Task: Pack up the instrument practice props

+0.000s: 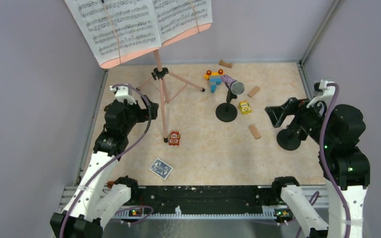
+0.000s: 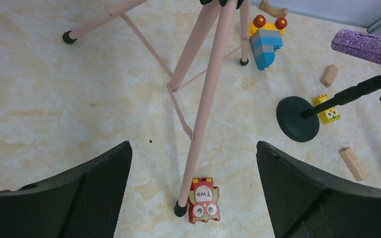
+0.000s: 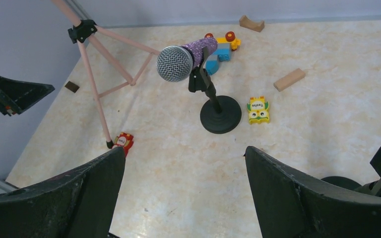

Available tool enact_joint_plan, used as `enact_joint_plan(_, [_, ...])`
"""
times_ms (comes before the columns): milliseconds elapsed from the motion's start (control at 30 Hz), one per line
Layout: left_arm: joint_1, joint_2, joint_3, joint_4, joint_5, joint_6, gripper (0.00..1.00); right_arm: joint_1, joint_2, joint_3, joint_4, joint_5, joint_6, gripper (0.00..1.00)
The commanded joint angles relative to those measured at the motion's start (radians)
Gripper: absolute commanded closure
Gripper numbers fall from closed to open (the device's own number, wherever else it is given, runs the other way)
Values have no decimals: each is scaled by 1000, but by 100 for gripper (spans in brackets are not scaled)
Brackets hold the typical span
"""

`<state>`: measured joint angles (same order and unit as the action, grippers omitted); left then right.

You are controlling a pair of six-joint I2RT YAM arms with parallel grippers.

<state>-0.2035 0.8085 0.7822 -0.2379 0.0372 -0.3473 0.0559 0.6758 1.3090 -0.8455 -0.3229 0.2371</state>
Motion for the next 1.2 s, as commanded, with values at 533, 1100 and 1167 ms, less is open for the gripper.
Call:
enact_joint_plan(533, [-31, 392, -47, 639, 17, 78, 2, -4, -10, -79, 44, -112, 18, 10])
enact_joint_plan(1100, [-77, 742, 146, 766, -68, 212, 30, 21, -18, -63, 32, -134, -18, 10])
enact_joint_plan(1167, [-77, 764, 175, 757, -69, 216, 32, 31, -18, -59, 28, -131, -31, 10])
